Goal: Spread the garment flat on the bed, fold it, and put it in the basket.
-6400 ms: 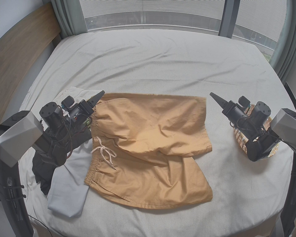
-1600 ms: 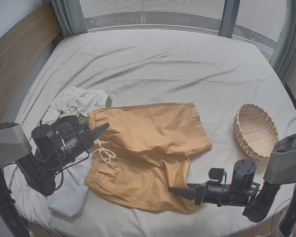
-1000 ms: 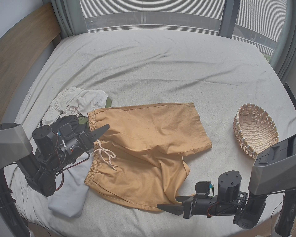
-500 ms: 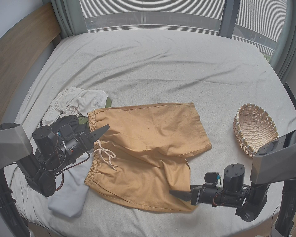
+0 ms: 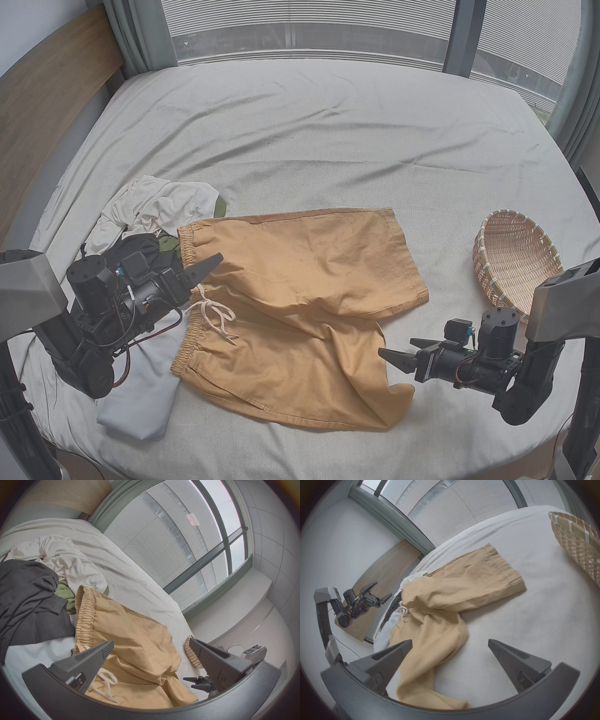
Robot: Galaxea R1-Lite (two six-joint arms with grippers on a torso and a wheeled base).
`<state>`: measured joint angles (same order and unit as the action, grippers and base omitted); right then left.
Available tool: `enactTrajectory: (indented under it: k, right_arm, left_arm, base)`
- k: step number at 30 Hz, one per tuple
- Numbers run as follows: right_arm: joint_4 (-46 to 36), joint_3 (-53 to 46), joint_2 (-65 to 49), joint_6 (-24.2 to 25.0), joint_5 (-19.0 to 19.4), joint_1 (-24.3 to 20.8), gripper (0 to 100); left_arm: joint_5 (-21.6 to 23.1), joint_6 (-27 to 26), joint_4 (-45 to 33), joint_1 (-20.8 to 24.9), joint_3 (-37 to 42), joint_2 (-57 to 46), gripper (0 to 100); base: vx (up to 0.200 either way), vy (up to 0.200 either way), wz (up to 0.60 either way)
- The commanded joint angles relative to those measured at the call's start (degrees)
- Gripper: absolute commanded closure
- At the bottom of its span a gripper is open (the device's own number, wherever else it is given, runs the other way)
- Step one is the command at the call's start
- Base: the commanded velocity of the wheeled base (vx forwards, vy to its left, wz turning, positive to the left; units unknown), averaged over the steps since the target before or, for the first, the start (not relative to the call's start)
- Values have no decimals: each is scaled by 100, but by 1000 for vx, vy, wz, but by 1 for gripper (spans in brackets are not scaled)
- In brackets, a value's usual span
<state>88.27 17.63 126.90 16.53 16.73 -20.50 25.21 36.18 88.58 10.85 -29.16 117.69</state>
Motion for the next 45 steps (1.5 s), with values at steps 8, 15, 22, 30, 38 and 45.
enactTrajectory:
  k: [8, 15, 22, 30, 38, 45]
  right_arm:
    - [6, 399, 572, -229, -187, 117, 0]
    - [-3, 742, 704, -229, -205, -59, 100]
    - [6, 944, 906, -176, -196, -191, 100]
    - [6, 988, 836, -9, -178, -208, 100]
    - [-47, 707, -69, 8, -196, 266, 100]
    - [-240, 707, -368, 17, -134, 609, 100]
  left_arm:
    - [-7, 3, 10, 14, -2, 52, 0]
    - [-7, 3, 10, 14, 7, 52, 0]
    - [-7, 3, 10, 5, 7, 52, 0]
    - [-7, 3, 10, -4, 16, 61, 0]
    - [-7, 3, 10, -4, 51, 52, 0]
    - [-7, 3, 10, 14, 51, 61, 0]
  base:
    - [0, 0, 0]
    - [0, 0, 0]
    - [0, 0, 0]
    - [0, 0, 0]
    - [0, 0, 0]
    - [0, 0, 0]
